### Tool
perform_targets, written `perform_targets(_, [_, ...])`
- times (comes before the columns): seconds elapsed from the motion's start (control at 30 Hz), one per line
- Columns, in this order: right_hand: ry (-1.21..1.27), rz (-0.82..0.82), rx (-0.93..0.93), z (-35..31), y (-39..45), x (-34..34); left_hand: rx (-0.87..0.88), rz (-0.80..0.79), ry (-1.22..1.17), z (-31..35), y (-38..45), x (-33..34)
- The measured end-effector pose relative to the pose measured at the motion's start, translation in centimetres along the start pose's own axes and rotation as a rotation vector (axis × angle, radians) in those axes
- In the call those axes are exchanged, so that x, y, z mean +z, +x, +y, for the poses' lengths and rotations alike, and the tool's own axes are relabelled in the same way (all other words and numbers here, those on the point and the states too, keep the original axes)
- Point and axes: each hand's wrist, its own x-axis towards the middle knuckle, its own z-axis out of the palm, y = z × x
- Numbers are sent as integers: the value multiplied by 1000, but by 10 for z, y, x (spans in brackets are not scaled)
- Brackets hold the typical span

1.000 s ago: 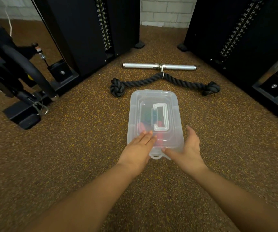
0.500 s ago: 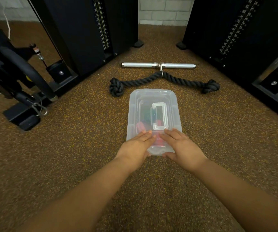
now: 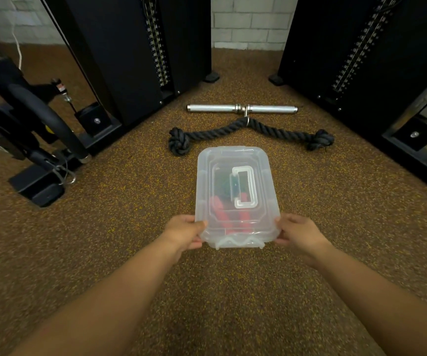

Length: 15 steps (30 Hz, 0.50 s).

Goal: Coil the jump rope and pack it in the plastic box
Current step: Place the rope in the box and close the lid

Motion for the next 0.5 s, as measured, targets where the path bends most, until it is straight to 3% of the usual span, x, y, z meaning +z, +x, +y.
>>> perform_targets(0.13, [-195, -281, 53, 2, -8, -31, -103, -204, 207, -5, -11, -22])
perform_targets(0.3, [-390, -624, 293, 24, -12, -57, -240, -475, 522, -24, -27, -36])
perform_targets(0.4, [-455, -658, 271, 23, -12, -55, -254, -496, 539, -24, -26, -38])
perform_targets(0.5, [-428, -491, 114, 14, -8, -44, -123, -315, 557, -16, -19, -29])
